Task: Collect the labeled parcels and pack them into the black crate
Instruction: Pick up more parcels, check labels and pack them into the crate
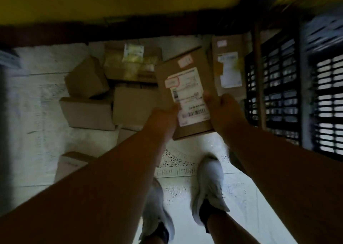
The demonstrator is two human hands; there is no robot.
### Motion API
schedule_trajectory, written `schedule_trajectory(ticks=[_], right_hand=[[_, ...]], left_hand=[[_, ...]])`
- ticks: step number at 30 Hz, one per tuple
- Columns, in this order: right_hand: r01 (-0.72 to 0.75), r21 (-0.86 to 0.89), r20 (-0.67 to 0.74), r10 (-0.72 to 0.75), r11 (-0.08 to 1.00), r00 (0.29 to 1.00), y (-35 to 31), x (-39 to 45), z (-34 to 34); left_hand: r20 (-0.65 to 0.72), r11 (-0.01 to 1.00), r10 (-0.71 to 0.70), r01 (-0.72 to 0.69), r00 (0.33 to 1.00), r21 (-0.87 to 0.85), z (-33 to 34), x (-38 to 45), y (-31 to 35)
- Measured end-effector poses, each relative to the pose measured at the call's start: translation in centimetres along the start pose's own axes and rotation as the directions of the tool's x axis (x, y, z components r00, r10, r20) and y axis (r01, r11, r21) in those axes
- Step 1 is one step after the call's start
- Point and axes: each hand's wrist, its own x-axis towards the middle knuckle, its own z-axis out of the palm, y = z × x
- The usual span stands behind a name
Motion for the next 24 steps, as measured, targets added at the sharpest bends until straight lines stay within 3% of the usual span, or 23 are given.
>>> schedule_trajectory(ticks=[4,7,10,14,19,24], right_hand=[[0.223,0.009,0.056,-0.223,0.975,0.973,-9.8,-10.7,-5.0],[0.361,0.023,0.042,-0.362,0.932,0.931,-17.9,-19.7,-8.5],[0.490,0.040,0.014,-0.491,0.871,0.871,-26.3,-28.8,-12.6],[0.649,-0.020,-0.059,-0.649,0.760,0.758,-36.2,-40.6,-18.2],[0.738,0.093,-0.143,-0.725,0.668,0.674,-42.7,-51.6,-22.0],[0.822,0.217,-0.175,-0.807,0.527,0.564,-43.3,-58.3,-21.9]], left_hand=[[-0.010,0.921,0.105,-0.101,0.994,-0.376,-6.1,-11.4,6.0],[-0.145,0.822,0.174,-0.225,0.974,-0.523,-10.3,-22.5,11.5],[-0.342,0.797,0.292,-0.425,0.893,-0.429,-14.9,-33.3,16.6],[-0.473,0.736,0.498,-0.642,0.727,-0.213,-20.6,-47.1,21.6],[-0.476,0.625,0.688,-0.781,0.548,0.005,-25.3,-58.7,22.1],[-0.482,0.543,0.723,-0.838,0.495,-0.047,-28.3,-65.0,19.9]])
